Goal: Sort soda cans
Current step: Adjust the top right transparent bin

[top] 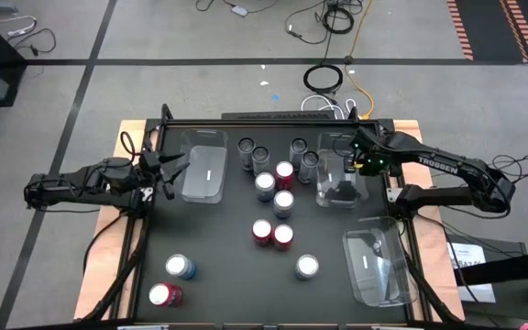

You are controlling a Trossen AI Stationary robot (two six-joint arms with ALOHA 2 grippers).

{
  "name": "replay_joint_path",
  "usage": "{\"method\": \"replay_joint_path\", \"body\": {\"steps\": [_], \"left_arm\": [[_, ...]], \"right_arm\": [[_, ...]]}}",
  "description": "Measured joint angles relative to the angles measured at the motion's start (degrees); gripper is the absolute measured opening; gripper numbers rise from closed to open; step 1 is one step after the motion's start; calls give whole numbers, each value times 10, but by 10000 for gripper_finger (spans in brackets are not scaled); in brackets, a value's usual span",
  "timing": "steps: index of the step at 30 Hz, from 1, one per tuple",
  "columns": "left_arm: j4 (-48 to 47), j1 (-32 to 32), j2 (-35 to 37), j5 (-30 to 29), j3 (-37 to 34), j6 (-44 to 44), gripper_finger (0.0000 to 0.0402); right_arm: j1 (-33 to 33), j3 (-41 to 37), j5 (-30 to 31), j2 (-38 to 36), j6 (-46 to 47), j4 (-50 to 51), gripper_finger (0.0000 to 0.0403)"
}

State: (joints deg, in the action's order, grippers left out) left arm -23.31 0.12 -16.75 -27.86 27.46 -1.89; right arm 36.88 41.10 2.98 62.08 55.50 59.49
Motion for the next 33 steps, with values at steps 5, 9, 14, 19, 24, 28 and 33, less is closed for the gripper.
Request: {"method": "replay_joint_path", "body": {"steps": [5, 9, 14, 19, 24, 28, 33], "left_arm": [[0, 0, 0, 0, 0, 0, 171], [0, 0, 0, 0, 0, 0, 171], [0, 0, 0, 0, 0, 0, 171], [0, 0, 0, 1, 0, 0, 171], [0, 0, 0, 3, 0, 0, 171], [0, 0, 0, 3, 0, 0, 171], [0, 0, 0, 3, 0, 0, 171]], "right_arm": [[-17, 0, 5, 0, -4, -10, 0], [-21, 0, 13, 0, -1, -23, 0], [-27, 0, 14, 6, 18, -42, 0], [-41, 3, 23, 30, 47, -51, 0], [-42, 3, 27, 43, 50, -53, 0], [-41, 3, 29, 38, 73, -53, 0], [-41, 7, 28, 39, 73, -52, 0]]}}
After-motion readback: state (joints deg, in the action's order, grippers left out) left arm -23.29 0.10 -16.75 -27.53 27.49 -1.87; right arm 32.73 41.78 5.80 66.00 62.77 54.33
